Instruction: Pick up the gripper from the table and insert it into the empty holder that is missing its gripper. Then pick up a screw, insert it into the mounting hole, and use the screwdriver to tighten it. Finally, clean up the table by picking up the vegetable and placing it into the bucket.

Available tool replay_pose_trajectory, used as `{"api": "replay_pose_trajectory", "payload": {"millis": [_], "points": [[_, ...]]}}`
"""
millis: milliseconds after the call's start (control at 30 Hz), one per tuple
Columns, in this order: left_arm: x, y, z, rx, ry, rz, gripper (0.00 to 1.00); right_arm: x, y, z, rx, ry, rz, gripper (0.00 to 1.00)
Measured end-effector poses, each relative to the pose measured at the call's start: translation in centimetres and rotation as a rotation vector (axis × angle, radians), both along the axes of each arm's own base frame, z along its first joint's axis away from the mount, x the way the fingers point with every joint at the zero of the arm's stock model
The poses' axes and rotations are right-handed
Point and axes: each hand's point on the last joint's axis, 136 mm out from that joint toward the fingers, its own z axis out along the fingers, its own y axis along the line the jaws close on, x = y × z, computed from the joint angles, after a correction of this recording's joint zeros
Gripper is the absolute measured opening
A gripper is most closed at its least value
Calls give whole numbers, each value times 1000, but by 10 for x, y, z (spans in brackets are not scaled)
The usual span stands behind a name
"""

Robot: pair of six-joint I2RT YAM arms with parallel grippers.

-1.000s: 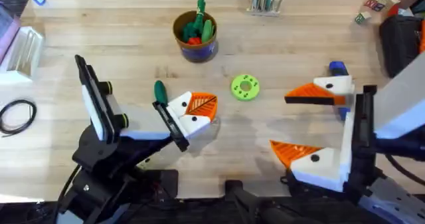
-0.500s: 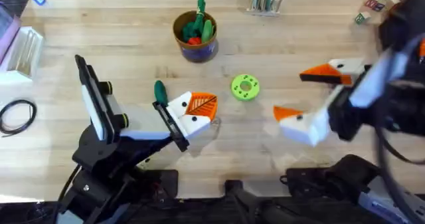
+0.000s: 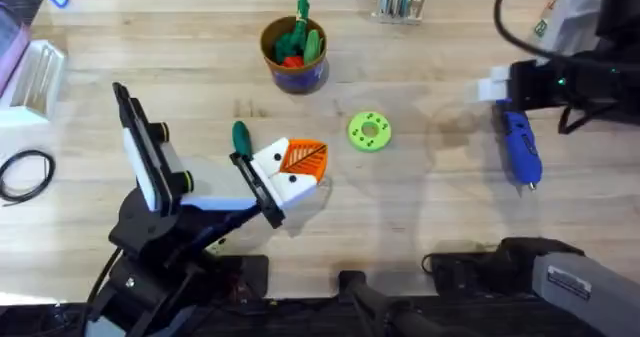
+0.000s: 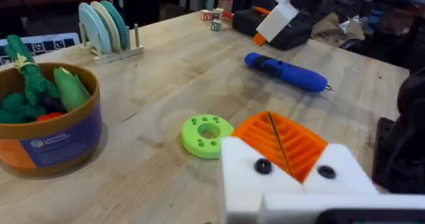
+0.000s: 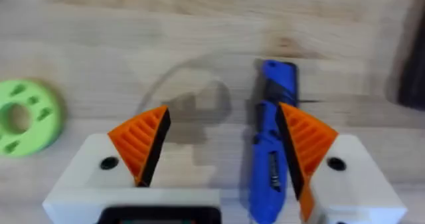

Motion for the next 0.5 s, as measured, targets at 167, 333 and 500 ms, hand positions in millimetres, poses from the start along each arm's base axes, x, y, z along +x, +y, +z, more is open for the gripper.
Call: {"api": "replay_pose_trajectory", "payload": {"millis": [167, 333, 500], "points": [[0, 0, 0, 0, 0, 0, 5, 8, -52, -13, -25, 14, -130, 986], [0, 0, 0, 0, 0, 0, 5, 5, -85, -39, -53, 100, -167, 989], [0, 0, 0, 0, 0, 0, 5, -2, -93, -66, -55, 202, -136, 989]]}}
